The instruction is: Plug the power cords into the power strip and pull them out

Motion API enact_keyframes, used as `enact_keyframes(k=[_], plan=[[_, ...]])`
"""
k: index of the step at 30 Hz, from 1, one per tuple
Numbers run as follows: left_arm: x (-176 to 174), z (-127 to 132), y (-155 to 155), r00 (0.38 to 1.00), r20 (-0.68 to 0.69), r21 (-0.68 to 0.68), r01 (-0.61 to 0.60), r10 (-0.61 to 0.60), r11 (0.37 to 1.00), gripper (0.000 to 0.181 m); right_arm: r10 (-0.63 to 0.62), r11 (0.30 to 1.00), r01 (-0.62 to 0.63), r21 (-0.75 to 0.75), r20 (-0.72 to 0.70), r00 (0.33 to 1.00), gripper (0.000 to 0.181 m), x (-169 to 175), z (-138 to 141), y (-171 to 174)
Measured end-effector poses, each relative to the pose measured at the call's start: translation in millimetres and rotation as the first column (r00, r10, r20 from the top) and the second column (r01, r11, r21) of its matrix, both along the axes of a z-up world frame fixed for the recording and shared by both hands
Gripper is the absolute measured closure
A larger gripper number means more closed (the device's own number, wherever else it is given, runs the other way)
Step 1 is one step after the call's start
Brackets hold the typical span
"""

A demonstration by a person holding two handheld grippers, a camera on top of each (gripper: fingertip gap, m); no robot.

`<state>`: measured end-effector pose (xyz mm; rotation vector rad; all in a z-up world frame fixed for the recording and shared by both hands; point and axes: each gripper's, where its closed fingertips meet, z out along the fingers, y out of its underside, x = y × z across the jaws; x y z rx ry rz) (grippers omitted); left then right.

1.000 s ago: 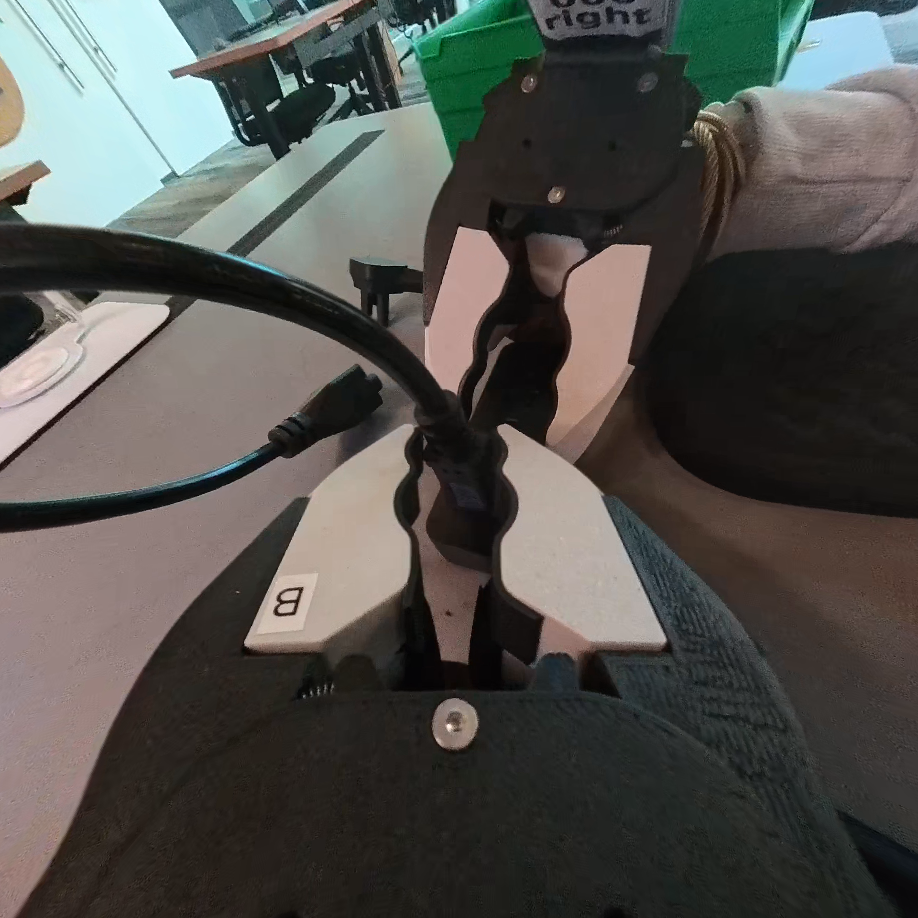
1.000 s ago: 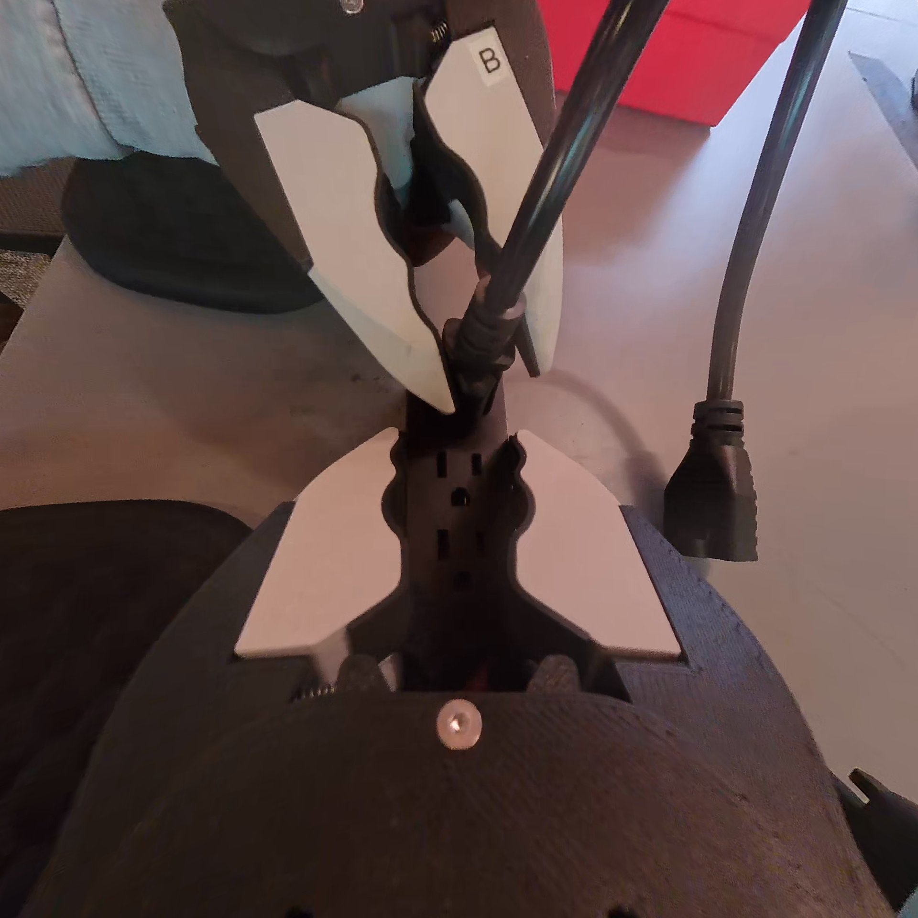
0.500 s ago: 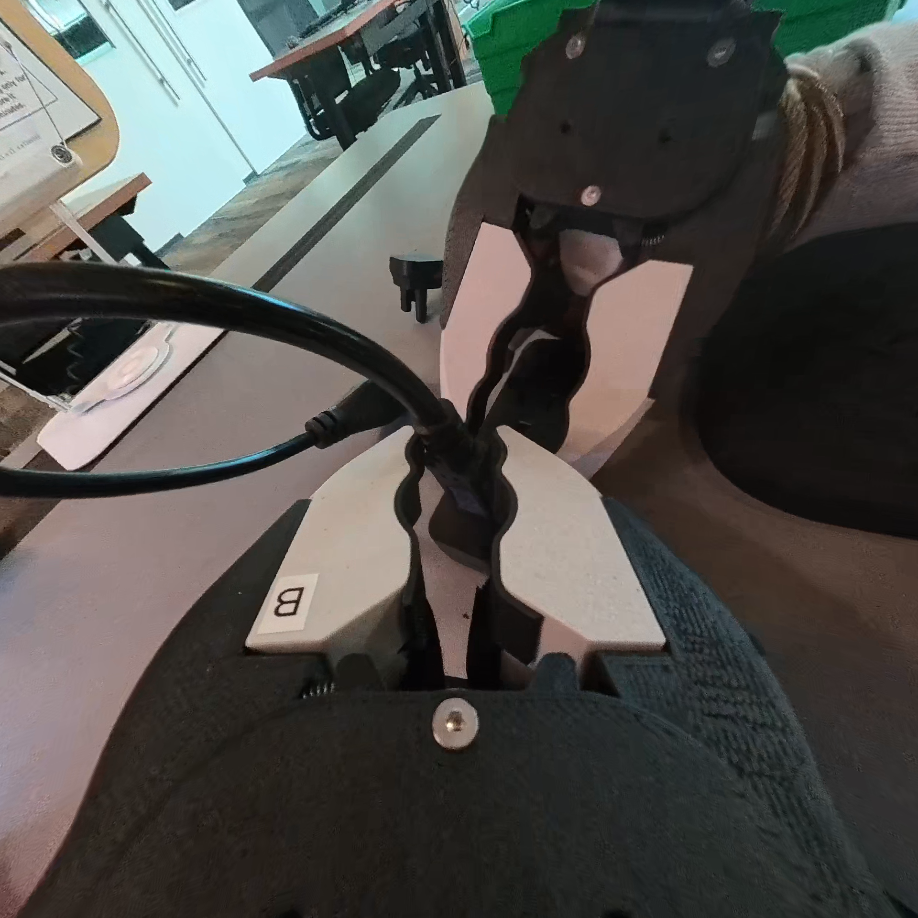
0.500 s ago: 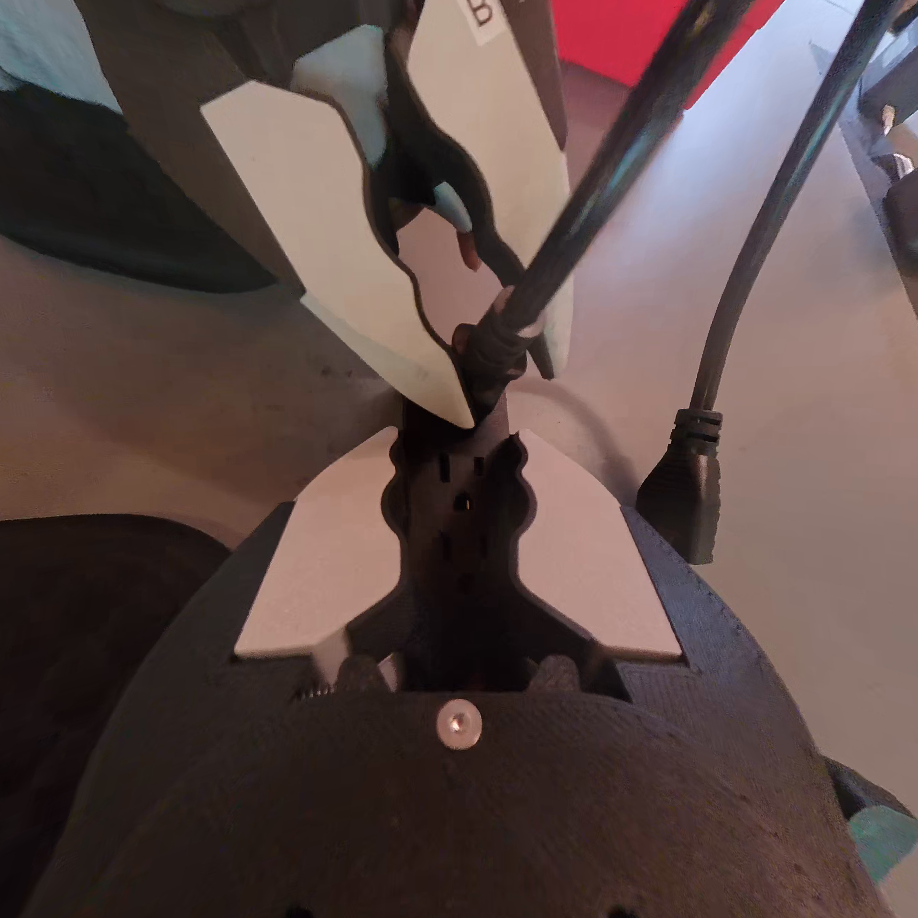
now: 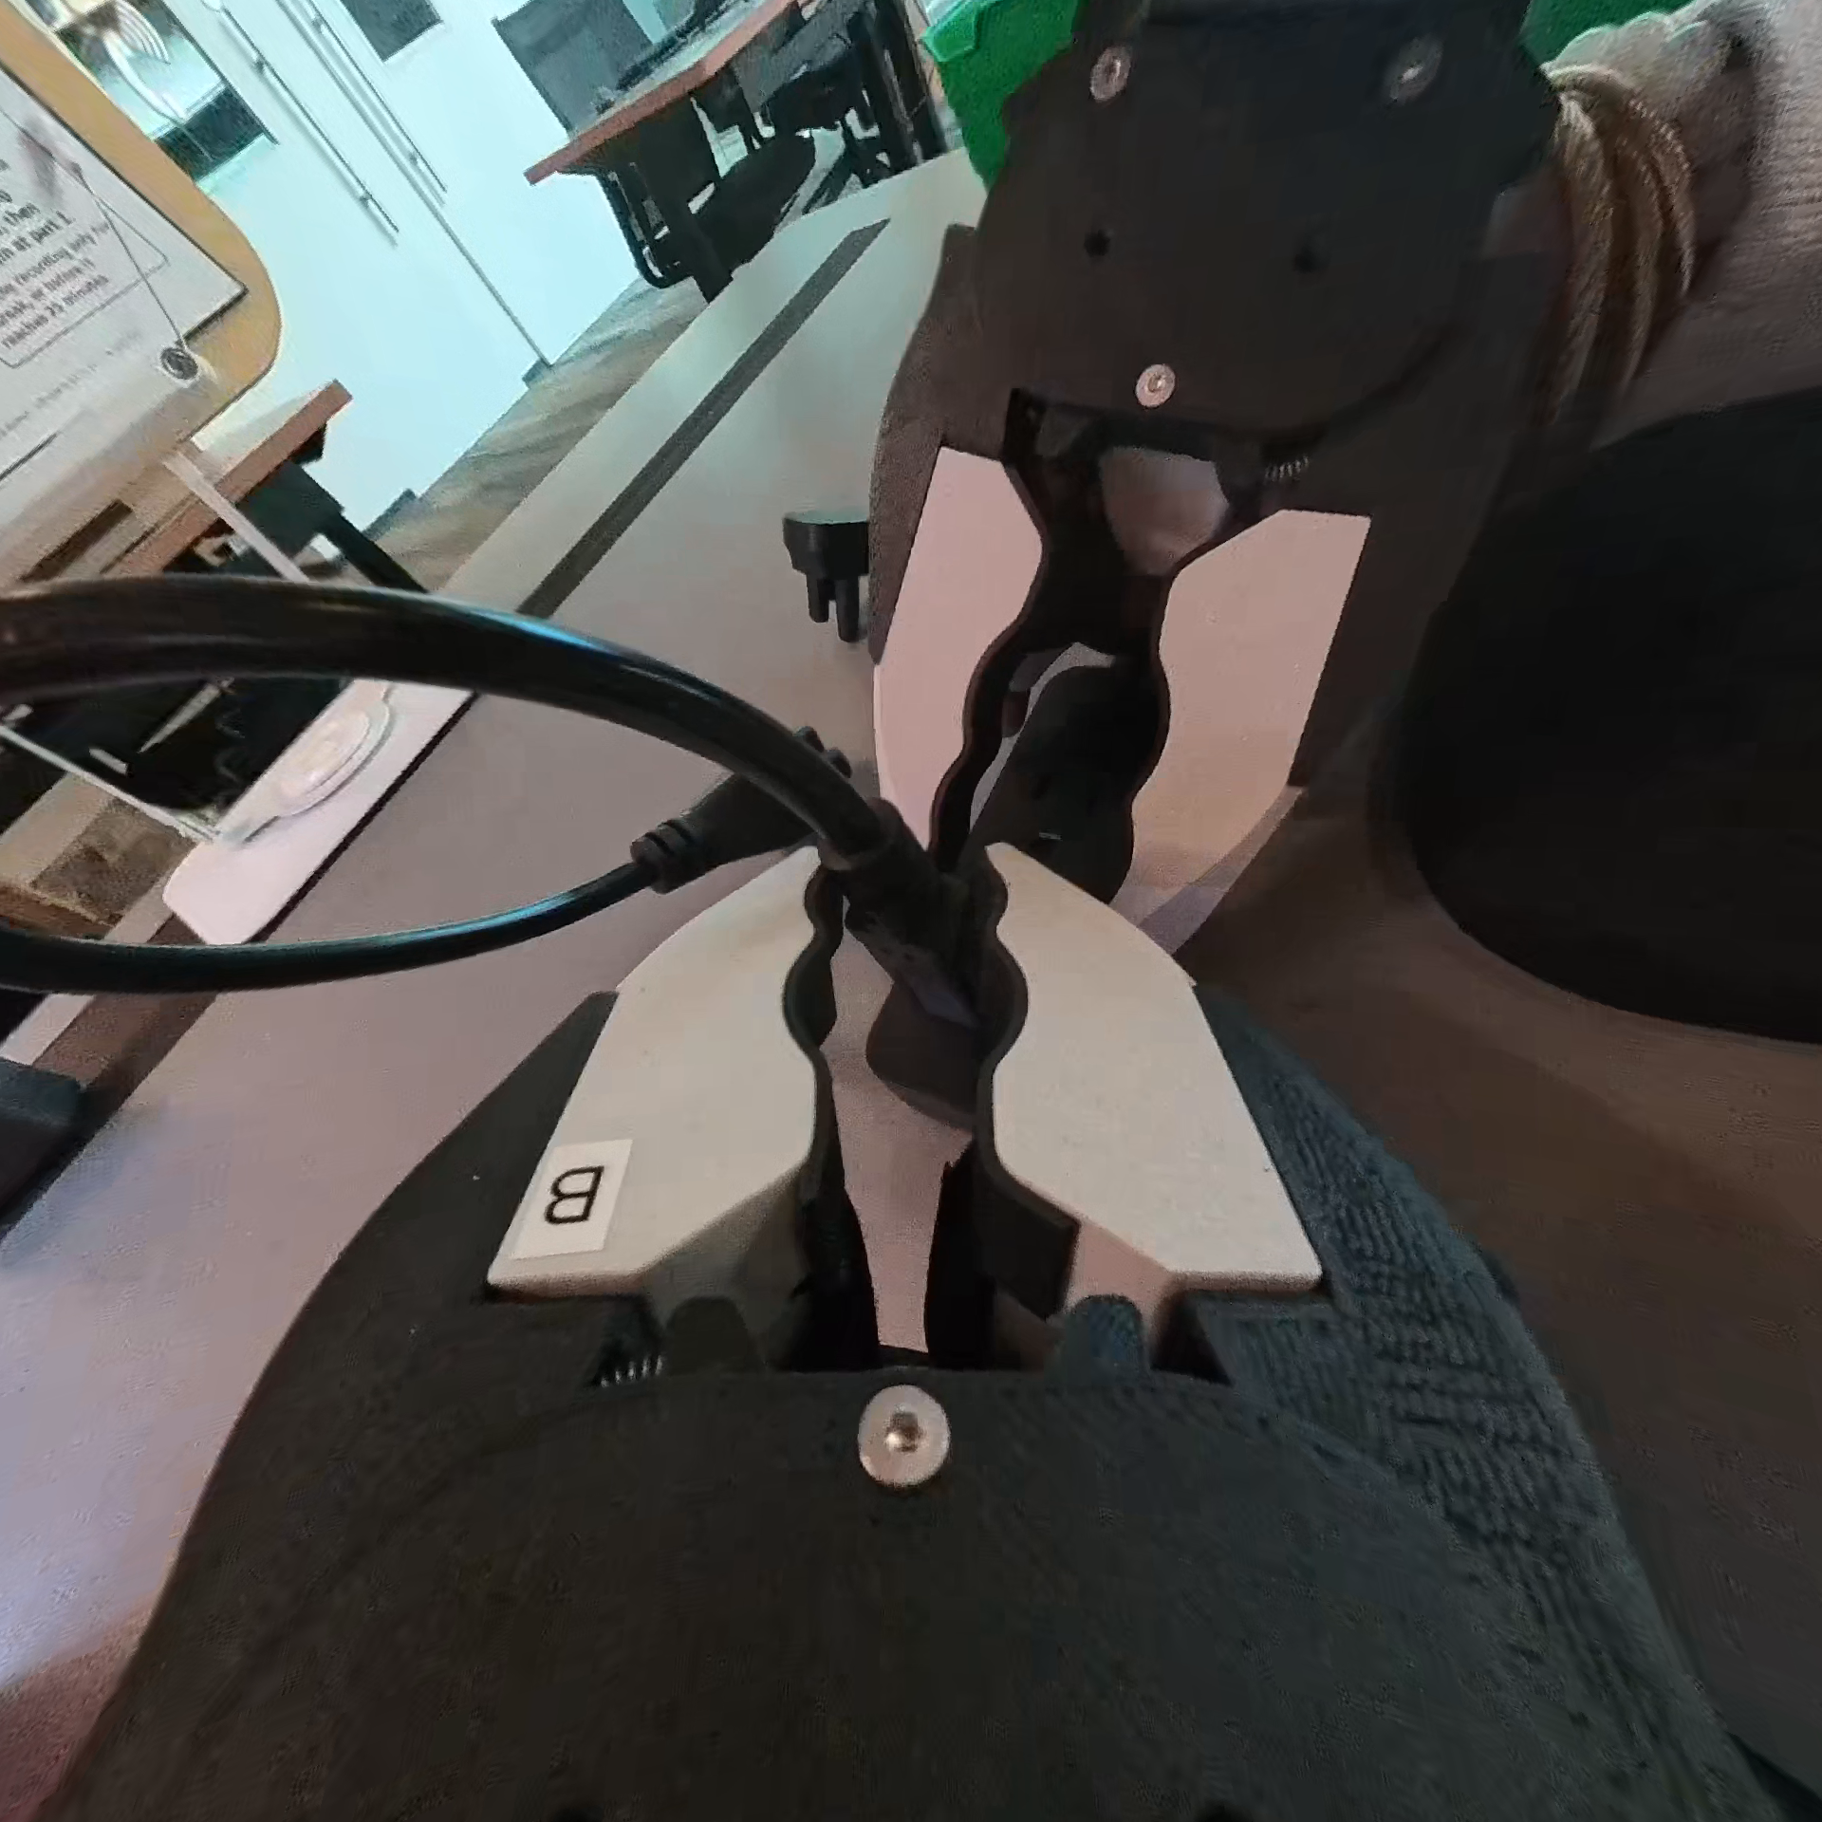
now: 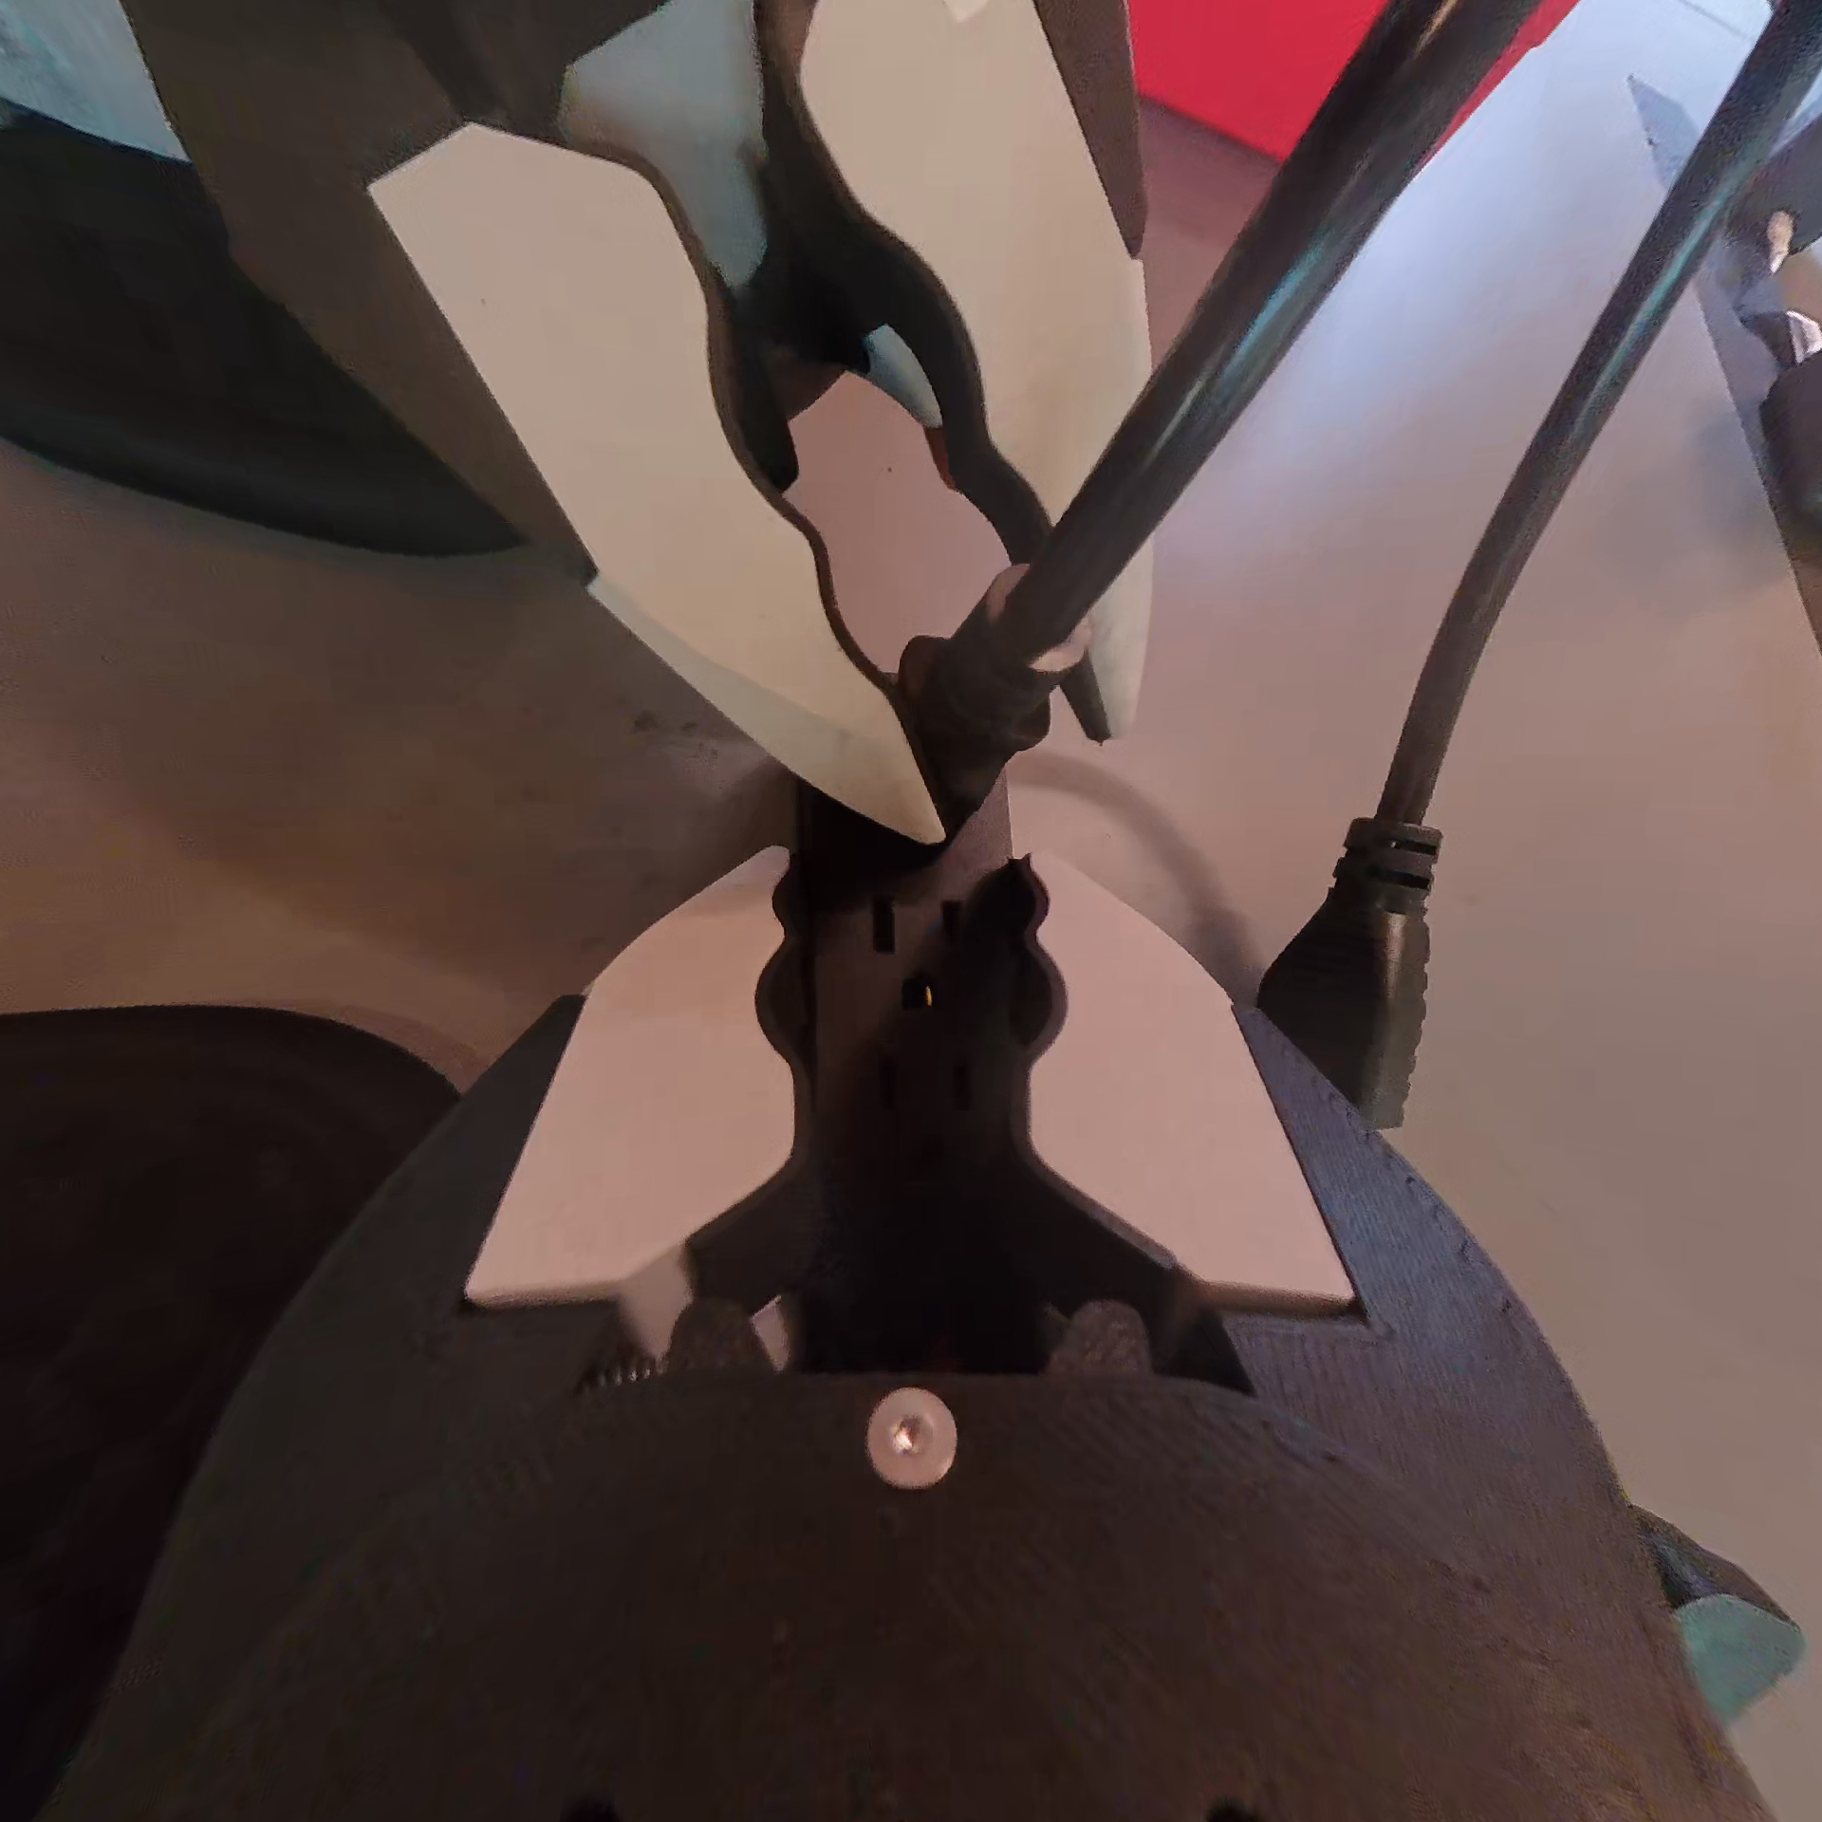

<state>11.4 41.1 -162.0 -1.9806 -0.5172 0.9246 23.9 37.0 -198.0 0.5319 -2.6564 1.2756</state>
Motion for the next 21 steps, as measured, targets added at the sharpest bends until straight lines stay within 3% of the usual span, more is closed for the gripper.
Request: enact_keyframes(k=[4, 7, 16, 21], plan=[[-1.8, -1.3, -3.8, 0.999, 0.033, 0.013, -0.031, 0.031, 0.999, 0.156, -0.011, 1.0, 0.011, -0.025, 0.018, 1.0, 0.14, -1.7, -0.7, -0.6], [-4.7, -0.3, -10.2, 0.994, 0.102, 0.097, -0.061, 0.051, 0.993, 0.156, -0.019, 0.999, 0.02, -0.036, 0.034, 0.999, 0.14, -3.6, 0.6, -2.0], [0.5, 0.2, 0.4, 1.0, -0.009, -0.014, -0.002, 0.002, 1.0, 0.156, 0.01, 0.999, -0.007, -0.051, 0.066, 0.998, 0.141, 0.9, 0.2, 1.1], [-1.2, -0.6, -5.7, 0.999, 0.041, 0.018, -0.036, 0.035, 0.999, 0.156, -0.001, 0.998, 0.006, -0.067, 0.077, 0.997, 0.141, -0.9, 0.1, -1.0]])
